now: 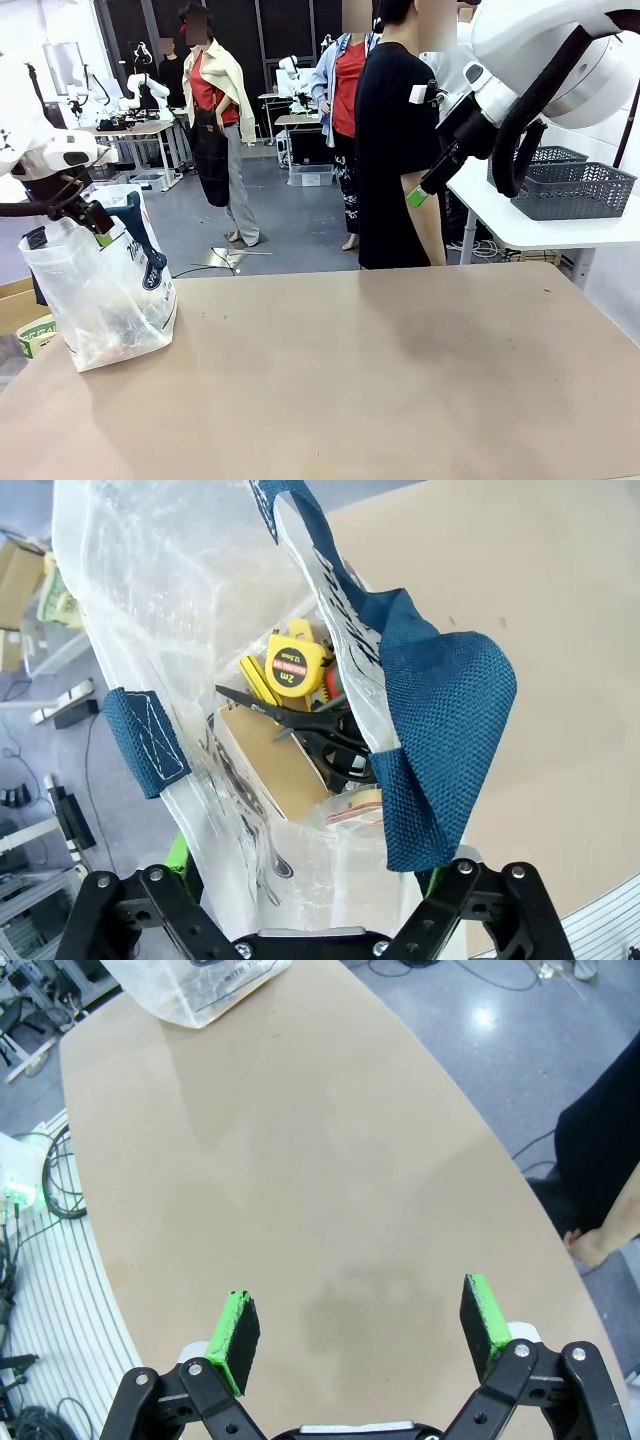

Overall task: Transfer purchased items from the store into the shopping bag.
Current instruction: Move the Reusable shopping bag to the right side of the table.

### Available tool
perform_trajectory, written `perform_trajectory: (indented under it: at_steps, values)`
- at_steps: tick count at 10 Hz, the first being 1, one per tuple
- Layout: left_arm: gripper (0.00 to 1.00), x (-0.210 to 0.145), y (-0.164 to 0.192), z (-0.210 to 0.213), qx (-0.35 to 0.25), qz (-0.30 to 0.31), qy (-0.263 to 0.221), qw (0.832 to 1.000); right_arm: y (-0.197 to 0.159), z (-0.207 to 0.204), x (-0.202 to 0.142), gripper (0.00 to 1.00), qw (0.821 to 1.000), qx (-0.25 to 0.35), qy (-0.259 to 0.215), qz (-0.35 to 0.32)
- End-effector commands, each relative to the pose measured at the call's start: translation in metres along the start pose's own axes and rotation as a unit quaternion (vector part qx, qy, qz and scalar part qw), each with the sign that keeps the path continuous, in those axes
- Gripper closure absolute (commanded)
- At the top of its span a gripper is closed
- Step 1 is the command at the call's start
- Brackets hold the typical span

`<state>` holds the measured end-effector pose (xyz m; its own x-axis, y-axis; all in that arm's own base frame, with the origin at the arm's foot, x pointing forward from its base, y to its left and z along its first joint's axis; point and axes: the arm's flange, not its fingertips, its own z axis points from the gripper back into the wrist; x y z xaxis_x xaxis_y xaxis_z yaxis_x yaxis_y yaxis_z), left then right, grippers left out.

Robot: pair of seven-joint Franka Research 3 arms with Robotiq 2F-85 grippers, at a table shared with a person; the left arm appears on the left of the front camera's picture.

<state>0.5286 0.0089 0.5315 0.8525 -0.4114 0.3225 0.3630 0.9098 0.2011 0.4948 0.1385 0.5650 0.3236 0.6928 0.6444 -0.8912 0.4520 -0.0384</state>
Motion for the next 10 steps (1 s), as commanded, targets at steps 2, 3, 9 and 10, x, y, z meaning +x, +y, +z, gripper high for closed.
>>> perform_trajectory:
  at_steps: [2, 3, 9, 10]
  values:
    - [0.0, 0.0, -0.005, 0.017, -0.008, 0.005, 0.013, 1.0, 0.0, 0.001, -0.001, 0.0, 1.0, -0.001, 0.004, 0.002]
    - [0.0, 0.0, -0.005, 0.022, -0.004, 0.012, 0.016, 1.0, 0.0, 0.001, -0.001, 0.0, 1.0, -0.001, 0.004, 0.002]
    - [0.0, 0.018, -0.027, 0.076, -0.045, -0.114, -0.034, 0.992, 0.0, 0.001, -0.001, 0.0, 1.0, -0.001, 0.004, 0.002]
    - [0.0, 0.028, -0.03, 0.086, -0.069, -0.169, -0.048, 0.982, 0.0, 0.001, -0.001, 0.0, 1.0, -0.001, 0.004, 0.002]
